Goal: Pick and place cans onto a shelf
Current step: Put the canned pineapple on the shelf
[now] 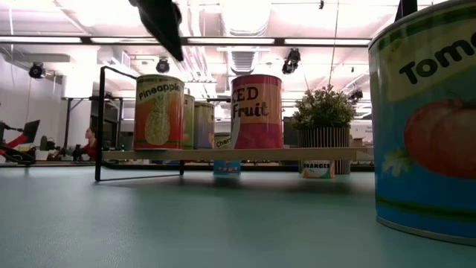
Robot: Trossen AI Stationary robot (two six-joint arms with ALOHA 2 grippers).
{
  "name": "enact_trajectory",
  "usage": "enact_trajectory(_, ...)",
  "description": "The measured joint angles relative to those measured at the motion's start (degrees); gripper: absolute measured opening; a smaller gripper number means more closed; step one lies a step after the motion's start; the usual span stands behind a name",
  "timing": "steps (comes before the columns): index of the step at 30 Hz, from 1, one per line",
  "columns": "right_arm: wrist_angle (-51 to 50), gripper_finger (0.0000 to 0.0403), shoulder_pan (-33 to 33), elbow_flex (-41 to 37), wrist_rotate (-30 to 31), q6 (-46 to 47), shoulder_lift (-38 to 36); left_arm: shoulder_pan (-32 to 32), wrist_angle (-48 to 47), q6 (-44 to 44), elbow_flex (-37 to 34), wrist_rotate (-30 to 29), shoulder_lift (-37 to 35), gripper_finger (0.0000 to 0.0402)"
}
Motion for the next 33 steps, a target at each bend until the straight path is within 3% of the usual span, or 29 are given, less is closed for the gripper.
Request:
enact_trajectory(4,-0.7,0.0013,0.0,0.0,1.1,0.0,0.0,-3.7,0.0,1.2,0.2,0.1,0.0,0.0305)
enact_trajectory(9,-0.7,0.0013,0.0,0.0,1.1,0.0,0.0,-6.2,1.6,-0.2,-2.7,0.2,0.2,0.0239)
enact_trajectory(20,-0.3,0.0013,0.0,0.0,1.1,0.0,0.0,-6.1,1.7,-1.3,-5.1,-2.8,1.9,0.0019)
enact_trajectory(33,-0.3,0.0013,0.0,0.0,1.0,0.0,0.0,-4.8,-4.3,0.2,-6.7,-7.4,-0.8,0.0001)
